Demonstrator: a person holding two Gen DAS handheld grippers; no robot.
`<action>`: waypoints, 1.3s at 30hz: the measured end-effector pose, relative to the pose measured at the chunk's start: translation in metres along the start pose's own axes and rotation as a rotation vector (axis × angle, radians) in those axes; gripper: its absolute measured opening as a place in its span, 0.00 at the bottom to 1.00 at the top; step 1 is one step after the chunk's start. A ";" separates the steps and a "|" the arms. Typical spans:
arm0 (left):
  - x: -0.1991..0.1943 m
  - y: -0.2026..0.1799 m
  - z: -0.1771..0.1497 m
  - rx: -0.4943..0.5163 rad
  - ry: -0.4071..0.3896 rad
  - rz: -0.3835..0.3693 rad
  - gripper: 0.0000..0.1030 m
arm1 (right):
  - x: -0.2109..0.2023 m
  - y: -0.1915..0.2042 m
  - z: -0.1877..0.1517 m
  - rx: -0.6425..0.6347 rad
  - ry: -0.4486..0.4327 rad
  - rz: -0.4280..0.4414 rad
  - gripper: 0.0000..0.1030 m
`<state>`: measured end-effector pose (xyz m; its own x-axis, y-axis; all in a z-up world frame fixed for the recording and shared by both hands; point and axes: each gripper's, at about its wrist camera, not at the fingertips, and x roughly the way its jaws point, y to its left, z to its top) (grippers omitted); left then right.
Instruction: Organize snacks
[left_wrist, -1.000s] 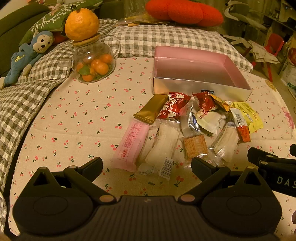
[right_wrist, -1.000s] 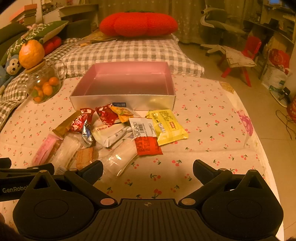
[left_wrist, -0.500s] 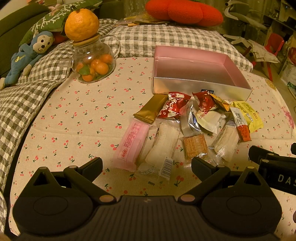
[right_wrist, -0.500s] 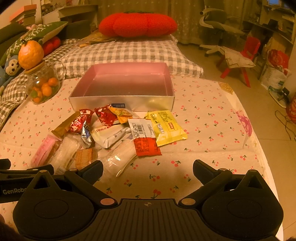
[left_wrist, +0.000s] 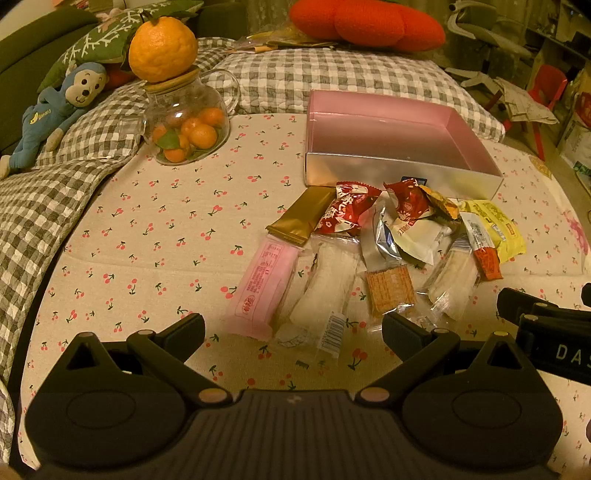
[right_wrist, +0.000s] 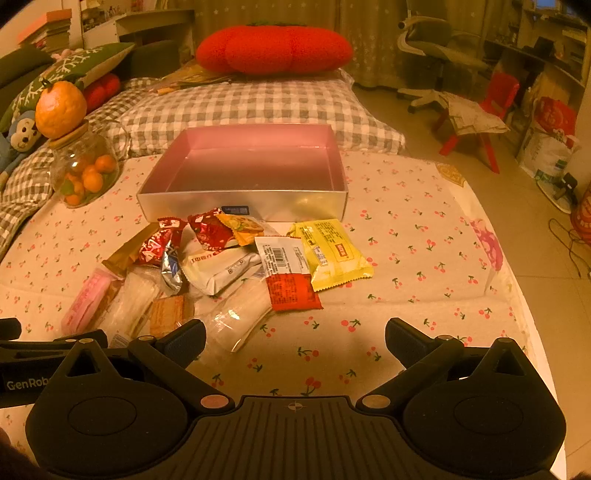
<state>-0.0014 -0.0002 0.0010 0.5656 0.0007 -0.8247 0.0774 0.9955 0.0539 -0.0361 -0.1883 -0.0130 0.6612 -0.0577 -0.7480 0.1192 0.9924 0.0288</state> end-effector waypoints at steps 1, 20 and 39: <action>0.000 0.000 0.000 0.000 0.001 -0.001 0.99 | 0.000 0.000 0.000 0.000 0.000 0.000 1.00; 0.000 0.000 0.000 0.001 0.000 0.001 1.00 | 0.000 0.000 0.000 0.000 0.000 0.001 1.00; 0.000 0.001 -0.003 0.016 0.011 -0.007 0.99 | -0.002 -0.003 0.003 0.010 -0.006 -0.006 1.00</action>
<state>-0.0039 0.0006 -0.0008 0.5563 -0.0052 -0.8310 0.0944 0.9939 0.0570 -0.0353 -0.1915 -0.0099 0.6647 -0.0646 -0.7443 0.1310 0.9909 0.0310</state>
